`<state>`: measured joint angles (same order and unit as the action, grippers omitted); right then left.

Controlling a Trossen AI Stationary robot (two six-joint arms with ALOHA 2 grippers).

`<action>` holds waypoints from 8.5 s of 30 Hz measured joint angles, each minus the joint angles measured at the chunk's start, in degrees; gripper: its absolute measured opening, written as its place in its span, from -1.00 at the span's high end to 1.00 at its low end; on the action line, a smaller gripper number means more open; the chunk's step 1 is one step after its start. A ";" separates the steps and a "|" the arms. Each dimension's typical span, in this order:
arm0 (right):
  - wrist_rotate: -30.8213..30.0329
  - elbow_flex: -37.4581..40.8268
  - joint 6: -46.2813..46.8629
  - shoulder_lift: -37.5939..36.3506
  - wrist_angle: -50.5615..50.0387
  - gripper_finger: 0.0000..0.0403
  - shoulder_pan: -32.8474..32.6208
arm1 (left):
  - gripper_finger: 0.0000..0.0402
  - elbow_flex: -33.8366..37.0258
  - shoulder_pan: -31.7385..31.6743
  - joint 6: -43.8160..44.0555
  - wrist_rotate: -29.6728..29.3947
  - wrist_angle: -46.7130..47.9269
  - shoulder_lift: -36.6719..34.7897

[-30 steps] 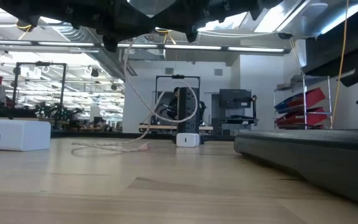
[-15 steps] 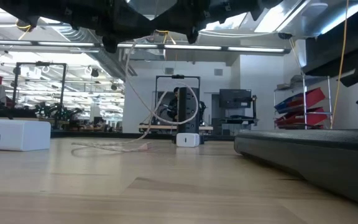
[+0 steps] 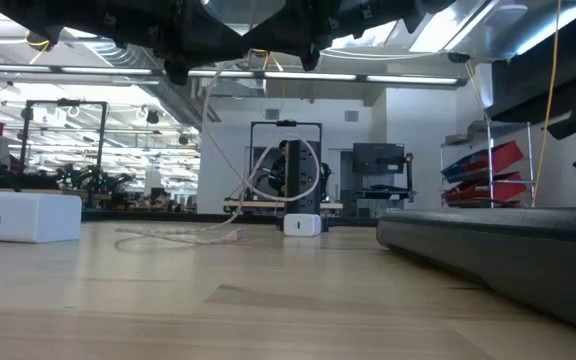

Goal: Insert USB
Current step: Insert the pink USB cable into the white USB adapter

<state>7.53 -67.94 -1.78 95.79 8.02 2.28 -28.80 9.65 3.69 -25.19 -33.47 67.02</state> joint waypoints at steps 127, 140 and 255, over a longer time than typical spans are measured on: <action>-26.06 -19.17 -67.62 23.53 -49.70 -0.28 -0.72 | 1.00 0.00 -4.85 9.85 -3.93 10.53 -11.61; -23.90 -19.51 -72.13 26.21 -47.15 -0.13 -0.76 | 1.00 0.00 -4.83 10.90 -3.96 10.60 -11.96; 9.17 -11.68 -8.23 17.85 4.87 0.17 -6.21 | 1.00 0.09 4.78 13.71 -4.80 9.44 -11.91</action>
<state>16.70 -79.62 -10.01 113.64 12.89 -3.93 -28.71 14.42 17.40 -29.99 -24.03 55.11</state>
